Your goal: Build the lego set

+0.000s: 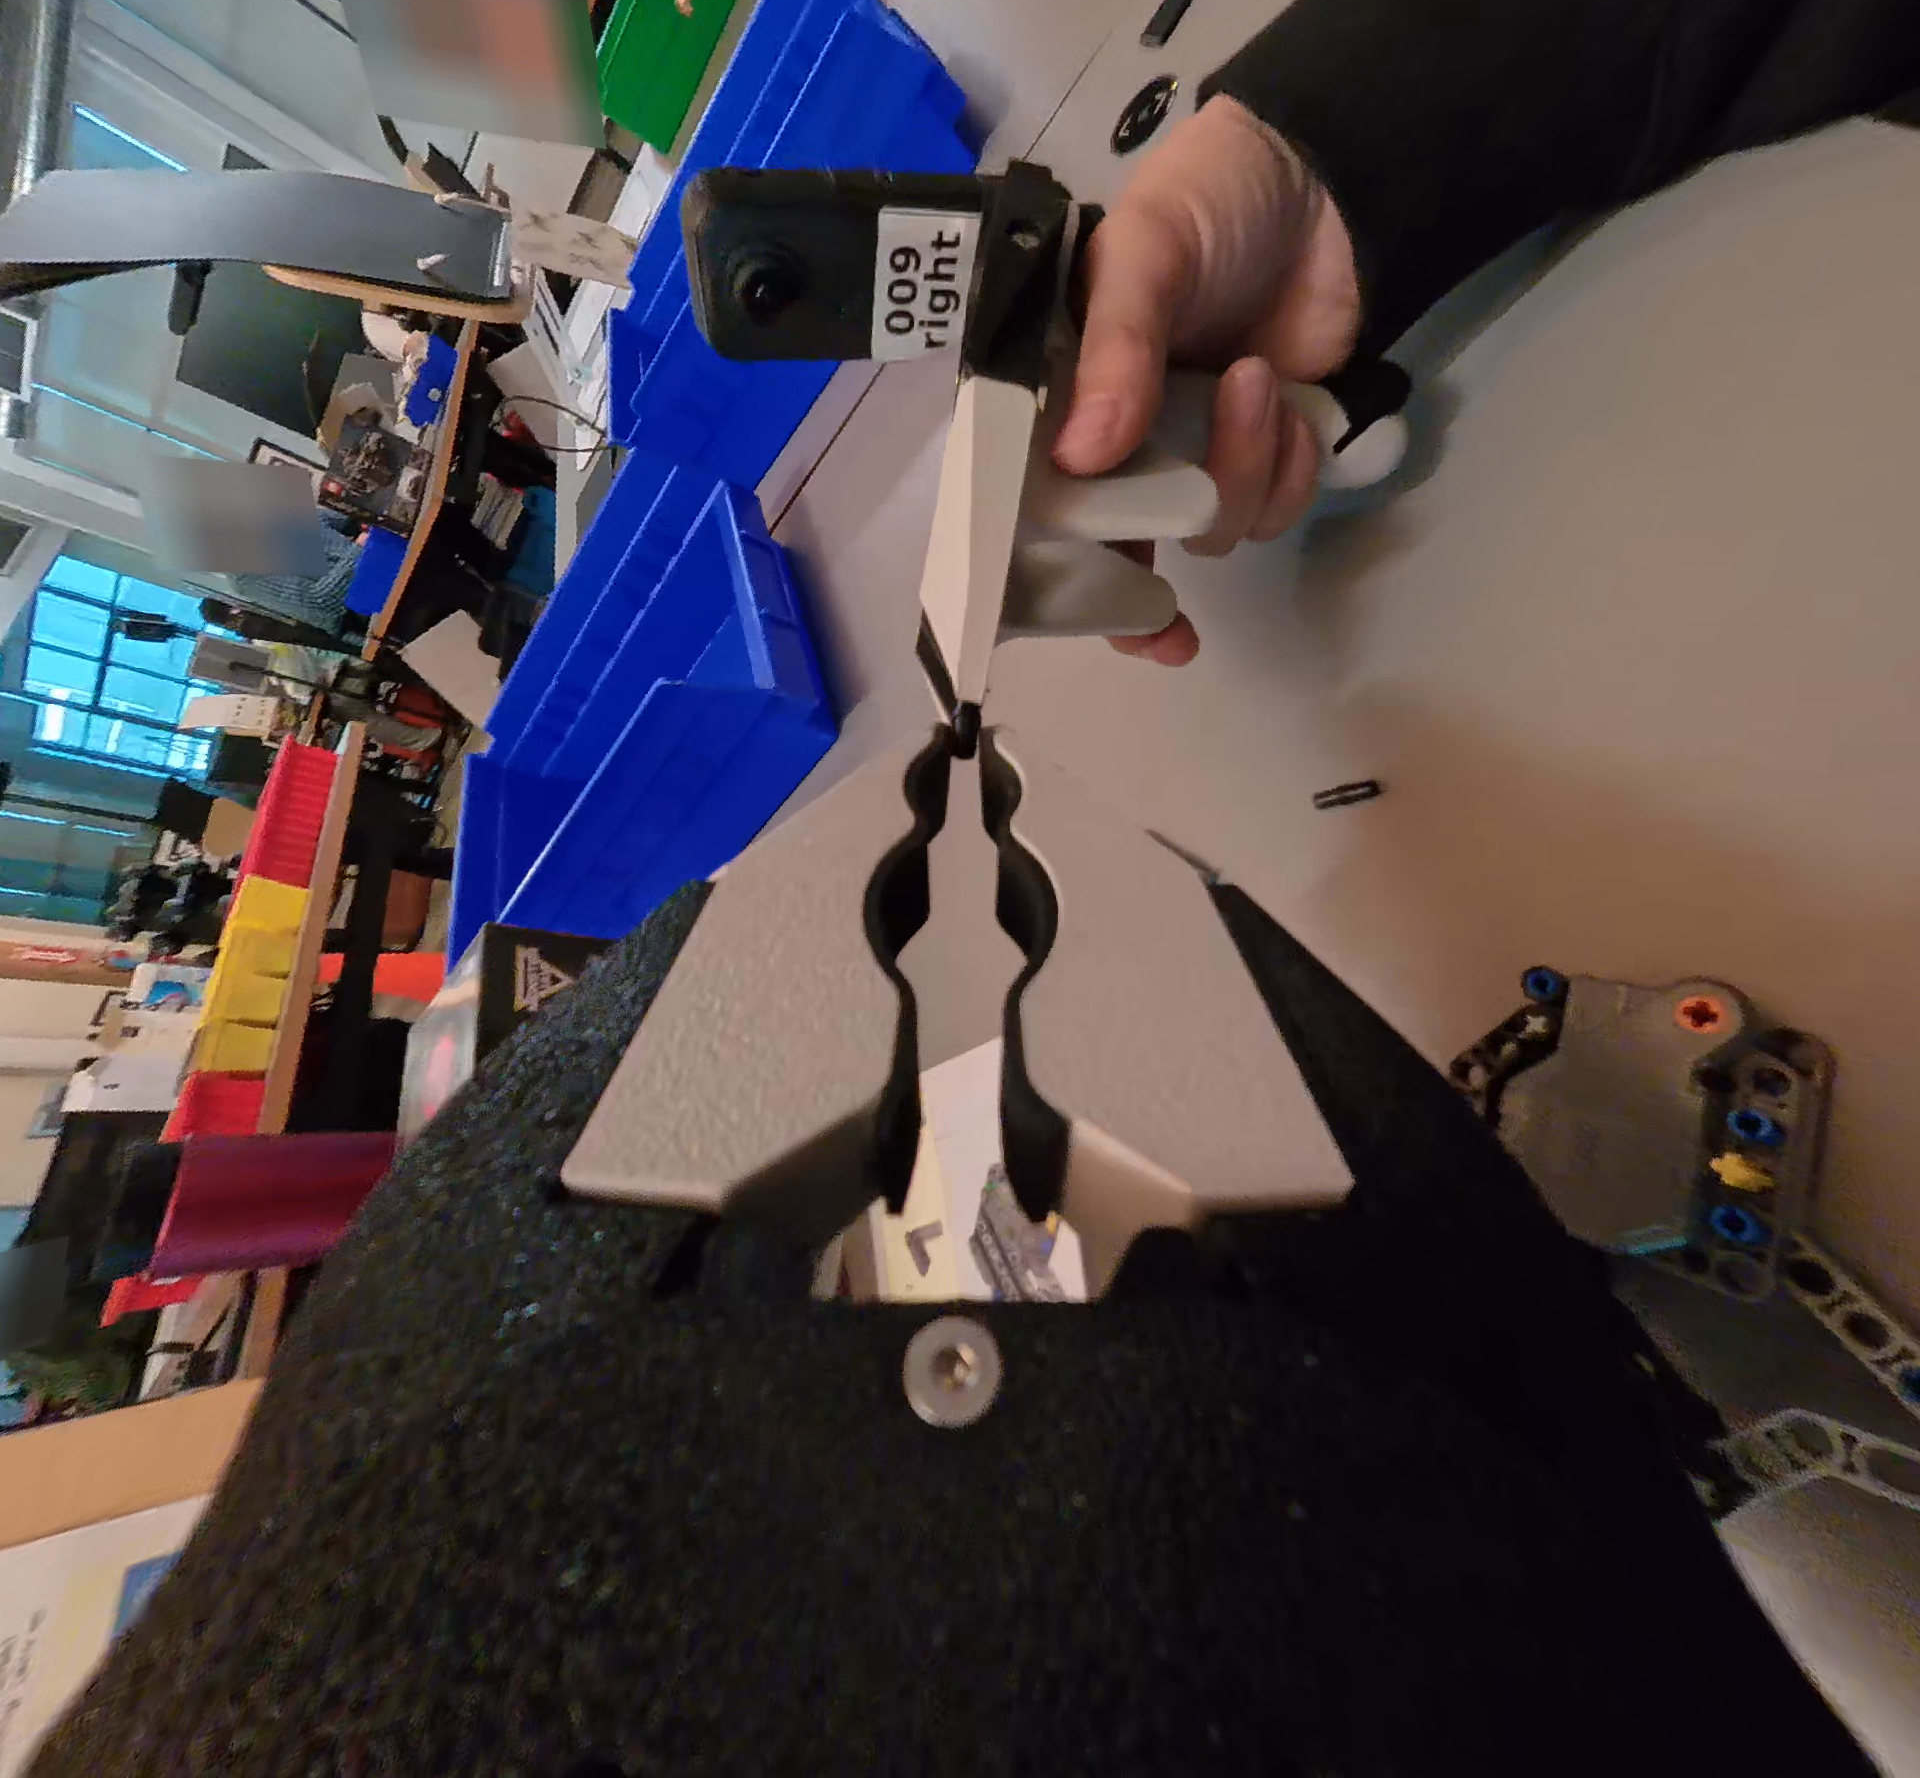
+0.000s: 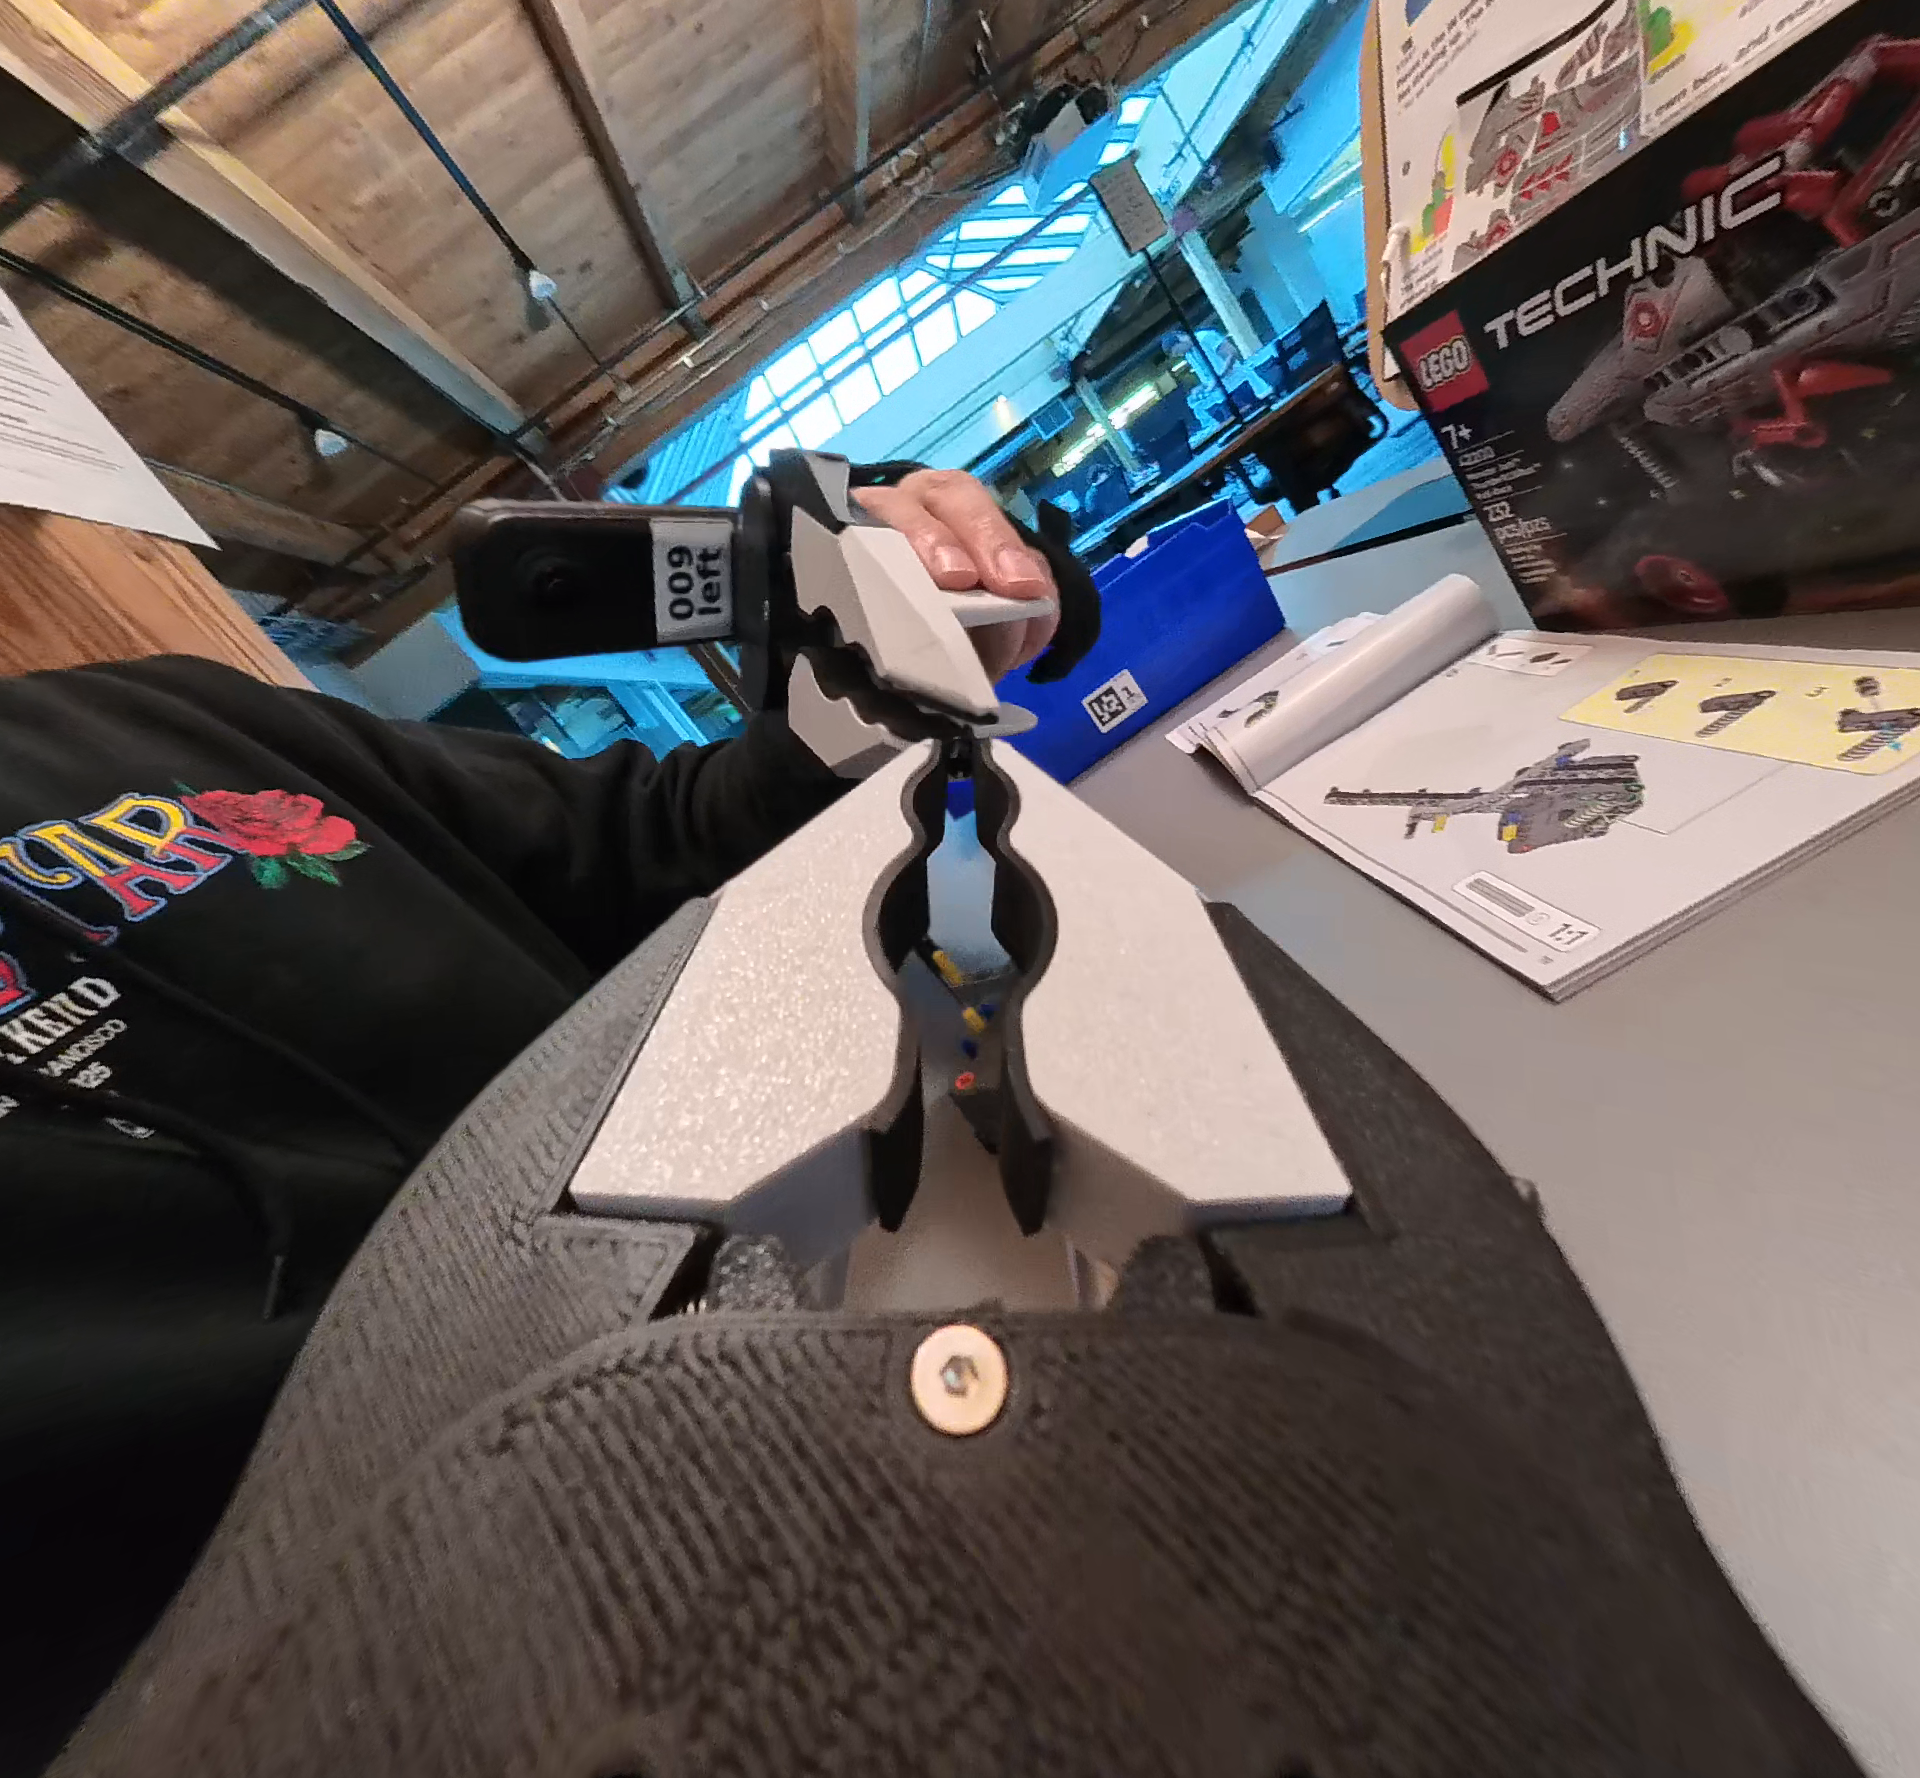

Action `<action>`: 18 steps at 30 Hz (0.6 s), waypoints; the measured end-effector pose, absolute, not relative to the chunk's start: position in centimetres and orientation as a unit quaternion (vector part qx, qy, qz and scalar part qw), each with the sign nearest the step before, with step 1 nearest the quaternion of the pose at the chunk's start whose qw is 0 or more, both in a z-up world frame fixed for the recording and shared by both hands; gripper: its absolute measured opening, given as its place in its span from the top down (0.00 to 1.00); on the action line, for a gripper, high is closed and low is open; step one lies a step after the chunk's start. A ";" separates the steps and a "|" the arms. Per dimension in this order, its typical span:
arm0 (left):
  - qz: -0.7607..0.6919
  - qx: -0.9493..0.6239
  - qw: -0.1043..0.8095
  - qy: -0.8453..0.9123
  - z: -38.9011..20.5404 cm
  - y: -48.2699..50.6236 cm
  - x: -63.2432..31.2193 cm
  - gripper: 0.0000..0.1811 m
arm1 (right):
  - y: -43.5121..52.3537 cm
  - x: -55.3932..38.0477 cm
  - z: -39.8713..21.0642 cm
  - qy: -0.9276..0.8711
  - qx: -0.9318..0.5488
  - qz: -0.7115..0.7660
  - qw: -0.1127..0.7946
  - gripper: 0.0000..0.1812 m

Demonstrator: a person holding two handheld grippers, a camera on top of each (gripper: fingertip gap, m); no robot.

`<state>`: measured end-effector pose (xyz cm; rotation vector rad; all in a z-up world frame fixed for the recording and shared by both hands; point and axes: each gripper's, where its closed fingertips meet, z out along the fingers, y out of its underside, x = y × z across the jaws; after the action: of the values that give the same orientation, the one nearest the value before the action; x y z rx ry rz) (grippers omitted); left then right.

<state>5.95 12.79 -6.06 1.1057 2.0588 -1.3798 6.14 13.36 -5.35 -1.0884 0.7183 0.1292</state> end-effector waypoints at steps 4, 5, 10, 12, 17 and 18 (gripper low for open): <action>-0.486 0.403 0.206 0.748 -6.2 13.0 5.9 0.99 | 13.7 6.1 -5.4 0.330 -0.510 0.063 0.792 0.98; -0.485 0.403 0.203 0.750 -6.3 13.0 5.9 0.99 | 13.7 6.0 -5.4 0.329 -0.513 0.065 0.790 0.98; -0.410 0.391 0.180 0.804 -8.9 13.2 7.0 0.99 | 13.6 6.5 -7.1 0.357 -0.563 0.025 0.745 0.95; -0.351 0.400 0.167 0.830 -10.7 13.4 7.9 0.99 | 12.4 7.0 -9.5 0.389 -0.625 -0.034 0.676 0.92; -0.238 0.444 0.078 0.861 -14.4 12.9 8.8 0.99 | 11.6 7.8 -13.8 0.399 -0.734 -0.158 0.526 0.87; -0.212 0.455 0.072 0.862 -15.1 12.9 9.2 0.99 | 12.0 7.8 -14.1 0.388 -0.748 -0.166 0.511 0.86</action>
<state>9.18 12.90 -15.10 1.3662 2.5913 -0.6379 7.83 12.00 -14.14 -1.8013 0.9345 -0.4003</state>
